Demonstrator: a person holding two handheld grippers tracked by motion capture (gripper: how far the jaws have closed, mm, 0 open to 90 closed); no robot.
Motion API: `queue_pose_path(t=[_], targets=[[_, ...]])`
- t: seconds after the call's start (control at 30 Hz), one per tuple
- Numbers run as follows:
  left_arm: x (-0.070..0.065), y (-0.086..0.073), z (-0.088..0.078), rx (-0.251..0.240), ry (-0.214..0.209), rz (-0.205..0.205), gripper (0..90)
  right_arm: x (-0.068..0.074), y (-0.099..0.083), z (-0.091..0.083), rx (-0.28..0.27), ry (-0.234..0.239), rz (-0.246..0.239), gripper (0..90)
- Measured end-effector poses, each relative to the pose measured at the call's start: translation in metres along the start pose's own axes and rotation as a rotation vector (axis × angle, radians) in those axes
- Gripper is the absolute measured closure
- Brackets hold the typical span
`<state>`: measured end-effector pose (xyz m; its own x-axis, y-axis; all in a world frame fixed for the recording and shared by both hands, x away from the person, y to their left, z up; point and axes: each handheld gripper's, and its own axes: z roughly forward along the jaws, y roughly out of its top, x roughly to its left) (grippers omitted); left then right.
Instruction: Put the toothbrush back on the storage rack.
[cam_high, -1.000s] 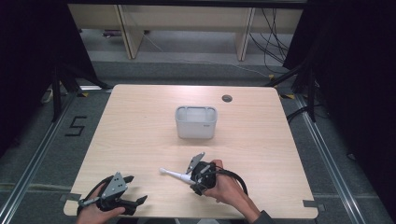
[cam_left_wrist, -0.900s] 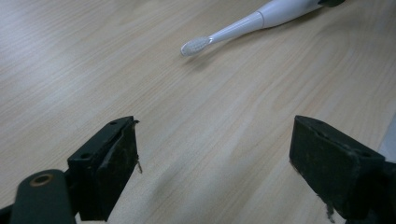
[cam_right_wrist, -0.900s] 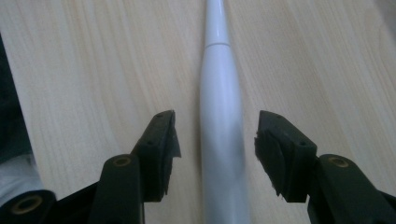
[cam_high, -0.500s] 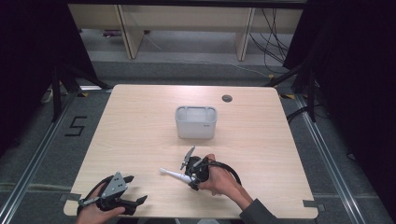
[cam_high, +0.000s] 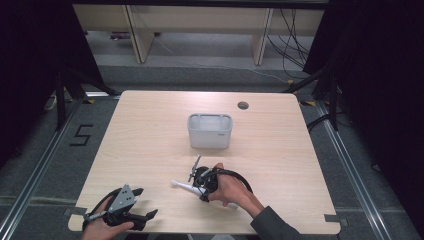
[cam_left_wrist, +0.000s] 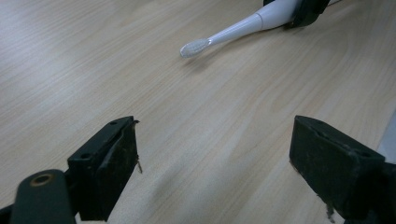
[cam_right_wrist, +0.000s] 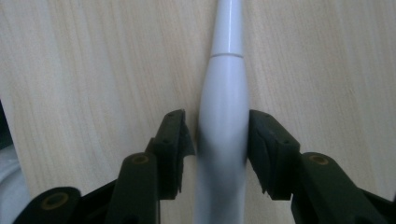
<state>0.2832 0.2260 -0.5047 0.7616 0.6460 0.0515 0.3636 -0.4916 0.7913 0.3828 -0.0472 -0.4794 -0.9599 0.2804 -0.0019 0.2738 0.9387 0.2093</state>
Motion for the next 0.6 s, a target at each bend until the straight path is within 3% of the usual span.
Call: queue_pose_path(t=[0.03,0.1,0.17,0.2,0.27,0.33,0.37,0.4,0.43,0.57,0.6], targets=[[0.0,0.0,0.0,-0.002,0.004,0.002,14.7,-0.001,0.001,0.0,-0.003,-0.007,-0.018,60.0],[0.0,0.0,0.0,-0.002,0.003,0.002,14.7,0.0,0.002,0.0,0.016,0.002,-0.008,61.5],[0.0,0.001,-0.001,0.016,-0.002,0.001,14.7,-0.003,0.003,0.001,0.029,-0.003,-0.039,64.1],[0.0,0.0,-0.001,0.01,-0.001,0.001,14.7,0.0,0.005,0.0,0.046,-0.006,-0.009,64.8],[0.0,0.0,-0.001,0.008,-0.004,0.003,14.7,-0.006,0.006,0.001,0.035,-0.015,-0.086,65.8],[0.0,0.0,-0.001,0.012,-0.01,0.002,14.7,-0.002,0.007,0.001,0.067,-0.012,-0.038,66.0],[0.0,0.0,-0.001,0.012,-0.011,0.003,14.7,-0.003,0.009,0.001,0.068,-0.023,-0.066,66.1],[0.0,0.0,-0.001,0.012,-0.011,0.003,14.7,-0.001,0.01,0.001,0.084,-0.021,-0.047,66.2],[0.001,0.001,0.0,0.009,-0.001,0.014,14.7,0.0,0.011,0.002,0.088,-0.026,-0.067,66.3],[-0.001,0.0,0.0,-0.003,0.006,-0.007,14.7,-0.001,0.015,0.002,0.108,-0.033,-0.092,66.4],[0.0,0.0,0.0,0.004,0.012,0.017,14.7,-0.001,0.016,0.002,0.109,-0.036,-0.091,66.4]])
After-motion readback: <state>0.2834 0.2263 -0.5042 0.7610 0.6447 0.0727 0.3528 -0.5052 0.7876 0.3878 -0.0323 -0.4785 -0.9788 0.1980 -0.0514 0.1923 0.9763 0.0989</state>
